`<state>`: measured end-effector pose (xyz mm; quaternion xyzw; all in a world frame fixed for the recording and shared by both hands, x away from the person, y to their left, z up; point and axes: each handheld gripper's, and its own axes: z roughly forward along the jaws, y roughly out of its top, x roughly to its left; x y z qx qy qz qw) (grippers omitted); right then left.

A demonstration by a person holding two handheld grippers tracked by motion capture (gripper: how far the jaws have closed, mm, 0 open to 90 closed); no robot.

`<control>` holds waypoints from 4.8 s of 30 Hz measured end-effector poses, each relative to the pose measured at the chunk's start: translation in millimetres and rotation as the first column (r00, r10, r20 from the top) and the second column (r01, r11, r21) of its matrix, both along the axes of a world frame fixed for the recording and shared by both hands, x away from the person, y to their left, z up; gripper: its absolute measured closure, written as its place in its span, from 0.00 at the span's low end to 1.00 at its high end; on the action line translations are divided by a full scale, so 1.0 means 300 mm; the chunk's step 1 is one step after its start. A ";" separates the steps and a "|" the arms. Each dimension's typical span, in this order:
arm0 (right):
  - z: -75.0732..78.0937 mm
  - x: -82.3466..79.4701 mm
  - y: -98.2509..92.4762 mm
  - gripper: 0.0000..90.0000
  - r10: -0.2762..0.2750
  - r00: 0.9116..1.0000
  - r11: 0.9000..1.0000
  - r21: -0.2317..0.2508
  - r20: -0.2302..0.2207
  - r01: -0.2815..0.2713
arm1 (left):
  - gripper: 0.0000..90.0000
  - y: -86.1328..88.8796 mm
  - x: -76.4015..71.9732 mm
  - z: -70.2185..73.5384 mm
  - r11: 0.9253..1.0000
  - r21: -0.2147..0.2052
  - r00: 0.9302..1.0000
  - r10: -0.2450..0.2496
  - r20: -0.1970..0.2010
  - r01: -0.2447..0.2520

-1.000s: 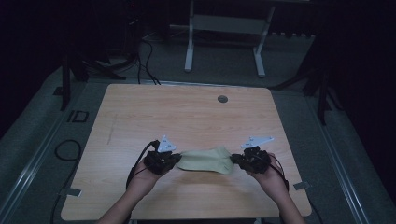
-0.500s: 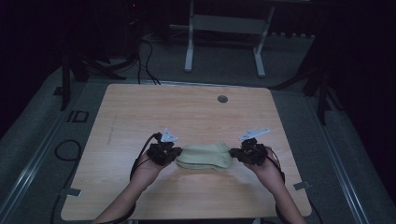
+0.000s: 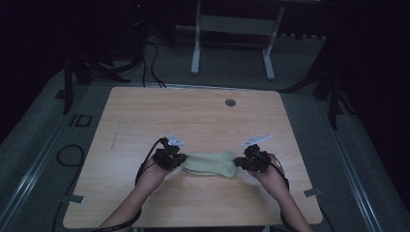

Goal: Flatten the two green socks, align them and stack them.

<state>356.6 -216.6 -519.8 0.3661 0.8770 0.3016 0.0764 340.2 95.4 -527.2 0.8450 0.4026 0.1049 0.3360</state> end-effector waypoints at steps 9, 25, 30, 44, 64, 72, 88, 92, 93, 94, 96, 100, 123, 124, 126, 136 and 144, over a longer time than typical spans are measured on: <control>-0.073 0.034 -0.015 0.92 -0.033 0.998 0.999 -0.009 -0.047 0.033 | 0.96 -0.012 -0.001 -0.041 0.999 0.029 1.000 -0.016 -0.021 0.016; -0.011 0.011 -0.022 0.66 -0.033 0.999 0.999 0.001 -0.003 0.033 | 0.65 -0.014 -0.048 0.041 1.000 -0.023 0.996 -0.014 0.092 0.017; 0.044 -0.043 0.022 0.67 0.022 0.999 0.998 0.061 0.028 -0.024 | 0.72 -0.097 -0.106 0.073 0.993 -0.025 0.987 -0.110 0.119 0.114; -0.075 -0.066 0.122 0.98 0.105 0.994 0.991 -0.081 -0.024 -0.106 | 0.80 -0.182 -0.059 -0.091 0.990 0.048 0.991 -0.132 0.012 0.131; 0.037 -0.067 0.073 1.00 0.088 0.996 0.996 0.004 0.012 -0.088 | 0.73 -0.220 -0.119 -0.069 0.975 0.115 0.974 -0.204 0.096 0.192; 0.042 -0.051 0.067 1.00 0.084 0.996 0.996 0.016 0.004 -0.085 | 0.76 -0.229 -0.143 -0.068 0.964 0.167 0.968 -0.227 0.105 0.208; -0.077 -0.051 0.075 0.99 0.078 0.995 0.997 -0.018 -0.054 -0.080 | 0.99 -0.166 -0.124 -0.076 0.977 0.144 0.984 -0.167 0.063 0.157; -0.081 -0.048 0.073 0.85 0.076 0.995 0.997 0.016 -0.066 -0.075 | 0.87 -0.139 -0.122 -0.071 0.982 0.085 0.984 -0.173 0.036 0.170; -0.071 -0.050 0.071 0.85 0.073 0.996 0.997 0.008 -0.057 -0.073 | 0.85 -0.131 -0.126 -0.058 0.984 0.075 0.985 -0.163 0.055 0.159; -0.056 -0.053 0.067 0.85 0.071 0.997 0.997 0.008 -0.039 -0.071 | 0.83 -0.123 -0.129 -0.040 0.987 0.064 0.986 -0.151 0.074 0.146; -0.013 -0.055 0.051 0.85 0.060 0.998 0.997 0.039 -0.007 -0.060 | 0.82 -0.109 -0.127 -0.004 0.993 0.022 0.987 -0.119 0.110 0.118; 0.033 -0.036 0.044 0.87 0.025 0.999 0.998 0.059 0.036 -0.027 | 0.83 -0.119 -0.097 0.029 0.996 -0.030 0.989 -0.081 0.126 0.086; -0.080 0.036 0.169 0.73 -0.014 0.999 1.000 -0.001 0.035 0.014 | 0.71 -0.058 0.028 -0.060 0.997 -0.023 0.993 -0.064 0.104 0.067; -0.064 0.024 0.165 0.71 0.000 0.999 1.000 0.015 0.045 -0.001 | 0.71 -0.054 0.018 -0.049 0.997 -0.025 0.991 -0.070 0.113 0.073; -0.045 0.015 0.157 0.66 0.011 0.998 0.999 0.031 0.056 -0.013 | 0.67 -0.039 0.001 -0.030 0.996 -0.050 0.989 -0.070 0.127 0.077; 0.023 -0.012 0.066 0.30 -0.007 0.997 0.996 0.088 0.082 -0.001 | 0.37 0.067 -0.071 -0.007 0.995 -0.103 0.987 0.001 0.159 0.016; 0.022 -0.026 -0.038 0.16 -0.065 0.989 0.991 0.122 0.132 0.049 | 0.08 0.137 -0.071 -0.059 0.993 -0.073 0.986 0.102 0.130 -0.093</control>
